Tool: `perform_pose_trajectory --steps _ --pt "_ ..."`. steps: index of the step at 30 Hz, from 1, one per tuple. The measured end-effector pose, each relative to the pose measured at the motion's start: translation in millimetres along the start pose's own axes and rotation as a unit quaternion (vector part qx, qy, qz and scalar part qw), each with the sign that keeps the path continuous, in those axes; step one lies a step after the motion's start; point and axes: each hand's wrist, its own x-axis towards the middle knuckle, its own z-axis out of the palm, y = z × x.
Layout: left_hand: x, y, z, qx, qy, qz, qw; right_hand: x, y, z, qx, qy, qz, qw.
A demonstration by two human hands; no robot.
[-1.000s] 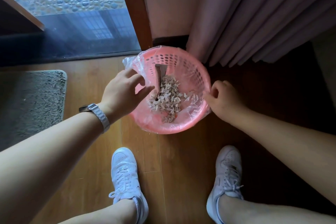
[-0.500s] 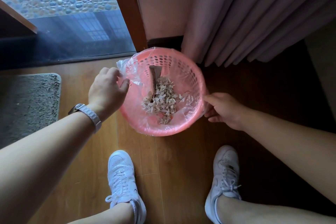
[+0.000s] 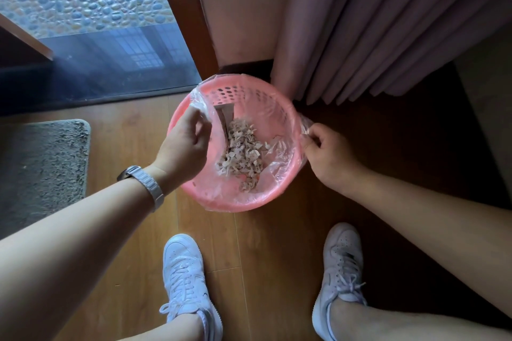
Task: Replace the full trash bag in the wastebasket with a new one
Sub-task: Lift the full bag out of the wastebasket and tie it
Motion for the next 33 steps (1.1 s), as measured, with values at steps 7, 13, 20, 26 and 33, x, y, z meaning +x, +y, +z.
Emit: perform_pose_trajectory --steps 7,13,20,26,33 --pt "0 1 3 -0.069 -0.039 -0.045 0.996 -4 -3 0 -0.029 -0.061 -0.014 0.998" --pt "0 -12 0 -0.035 -0.056 -0.042 0.997 -9 6 16 -0.080 -0.064 0.015 0.995" --pt "-26 -30 -43 0.089 -0.069 -0.045 0.993 -5 5 6 -0.073 -0.099 0.034 0.992" --pt "-44 -31 -48 0.095 -0.179 -0.070 0.977 -8 0 2 -0.001 -0.088 0.043 0.995" --pt "-44 -22 -41 0.094 -0.241 -0.073 0.963 -19 7 6 -0.009 -0.117 0.084 0.990"
